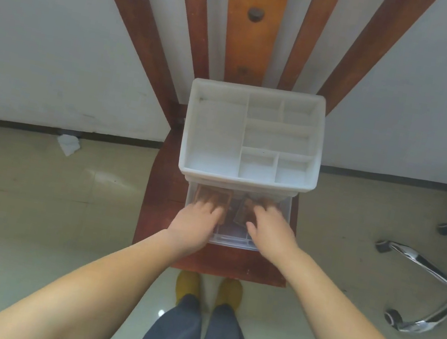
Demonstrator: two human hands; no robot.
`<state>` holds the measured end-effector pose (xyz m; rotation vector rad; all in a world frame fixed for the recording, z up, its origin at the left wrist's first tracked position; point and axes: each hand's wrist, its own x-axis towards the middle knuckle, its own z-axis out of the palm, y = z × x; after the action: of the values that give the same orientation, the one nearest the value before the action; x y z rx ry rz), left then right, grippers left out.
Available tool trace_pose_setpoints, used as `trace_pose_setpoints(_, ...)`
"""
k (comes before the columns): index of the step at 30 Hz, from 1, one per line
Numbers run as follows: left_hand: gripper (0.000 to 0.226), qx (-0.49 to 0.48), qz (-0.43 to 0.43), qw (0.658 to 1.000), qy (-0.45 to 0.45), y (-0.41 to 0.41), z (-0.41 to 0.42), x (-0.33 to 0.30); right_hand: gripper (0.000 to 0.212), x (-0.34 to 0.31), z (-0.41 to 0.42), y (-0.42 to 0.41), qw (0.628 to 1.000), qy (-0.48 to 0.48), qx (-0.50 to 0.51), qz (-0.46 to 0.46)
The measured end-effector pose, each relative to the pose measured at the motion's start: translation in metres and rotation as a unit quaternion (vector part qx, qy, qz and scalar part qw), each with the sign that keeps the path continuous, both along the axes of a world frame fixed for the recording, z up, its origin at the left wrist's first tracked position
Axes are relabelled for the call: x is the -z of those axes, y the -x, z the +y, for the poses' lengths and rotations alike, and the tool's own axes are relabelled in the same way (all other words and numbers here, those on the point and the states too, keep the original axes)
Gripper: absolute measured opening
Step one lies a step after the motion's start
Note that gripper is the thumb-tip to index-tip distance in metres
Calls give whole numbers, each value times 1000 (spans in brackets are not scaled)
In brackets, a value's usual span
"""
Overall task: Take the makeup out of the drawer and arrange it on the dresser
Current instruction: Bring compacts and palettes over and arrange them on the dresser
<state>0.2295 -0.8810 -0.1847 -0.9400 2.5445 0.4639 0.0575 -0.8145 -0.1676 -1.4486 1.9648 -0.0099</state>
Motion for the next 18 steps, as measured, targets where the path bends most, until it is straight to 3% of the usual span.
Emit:
trace_pose_setpoints(4,74,-1,-42,996,79,14,-14,20,63,30,-12,-3,993,-52,-59,93)
trace_pose_setpoints(10,70,43,-44,995,85,13,-23,22,60,33,-7,2,987,2,-100,126)
trace_pose_setpoints(15,75,-20,6,1000,-14,1,-13,-16,57,-10,7,3,998,46,-25,42)
trace_pose_setpoints(18,85,-91,66,988,-109,-18,3,-42,61,-36,26,11,982,-32,61,-177)
